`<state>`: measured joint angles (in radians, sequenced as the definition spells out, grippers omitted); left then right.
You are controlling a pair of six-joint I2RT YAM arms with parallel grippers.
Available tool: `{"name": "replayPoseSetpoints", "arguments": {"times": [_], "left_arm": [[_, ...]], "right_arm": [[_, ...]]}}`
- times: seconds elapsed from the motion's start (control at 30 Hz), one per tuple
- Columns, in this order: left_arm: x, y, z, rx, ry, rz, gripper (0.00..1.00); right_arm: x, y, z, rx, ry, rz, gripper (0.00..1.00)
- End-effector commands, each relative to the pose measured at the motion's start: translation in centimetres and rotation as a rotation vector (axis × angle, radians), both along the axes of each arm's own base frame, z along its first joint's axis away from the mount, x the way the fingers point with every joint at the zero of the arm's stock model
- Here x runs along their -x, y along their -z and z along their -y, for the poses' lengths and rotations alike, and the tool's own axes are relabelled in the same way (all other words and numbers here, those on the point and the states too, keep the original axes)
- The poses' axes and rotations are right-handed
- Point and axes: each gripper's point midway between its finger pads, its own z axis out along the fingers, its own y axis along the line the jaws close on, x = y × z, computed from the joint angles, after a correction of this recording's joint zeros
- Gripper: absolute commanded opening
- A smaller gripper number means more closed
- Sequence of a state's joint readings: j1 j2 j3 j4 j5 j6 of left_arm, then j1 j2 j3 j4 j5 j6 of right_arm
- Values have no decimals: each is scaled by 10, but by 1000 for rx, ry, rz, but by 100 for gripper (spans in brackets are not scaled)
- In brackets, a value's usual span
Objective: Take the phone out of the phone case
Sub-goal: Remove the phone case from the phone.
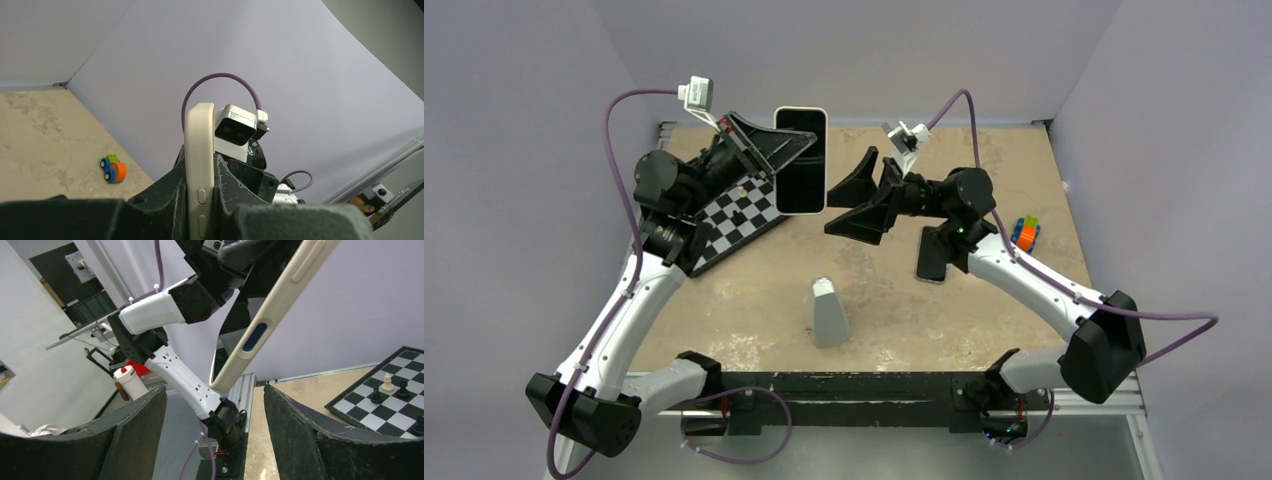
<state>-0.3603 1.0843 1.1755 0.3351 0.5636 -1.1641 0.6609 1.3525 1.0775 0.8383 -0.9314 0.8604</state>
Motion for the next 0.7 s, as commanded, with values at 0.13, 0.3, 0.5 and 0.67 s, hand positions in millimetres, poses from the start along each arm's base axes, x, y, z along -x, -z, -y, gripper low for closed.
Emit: {"name": "replayPoseSetpoints", "arguments": {"times": [0.13, 0.3, 0.5, 0.67], "left_arm": [[13, -30, -10, 51, -24, 117, 0], [16, -31, -10, 51, -17, 118, 0], [15, -28, -9, 39, -18, 113, 0], [17, -30, -10, 30, -24, 120, 0]], "right_arm": [[9, -26, 2, -47, -39, 27, 64], [3, -31, -3, -53, -40, 29, 51], [4, -31, -9, -45, -46, 32, 42], [4, -27, -11, -29, -42, 39, 42]]}}
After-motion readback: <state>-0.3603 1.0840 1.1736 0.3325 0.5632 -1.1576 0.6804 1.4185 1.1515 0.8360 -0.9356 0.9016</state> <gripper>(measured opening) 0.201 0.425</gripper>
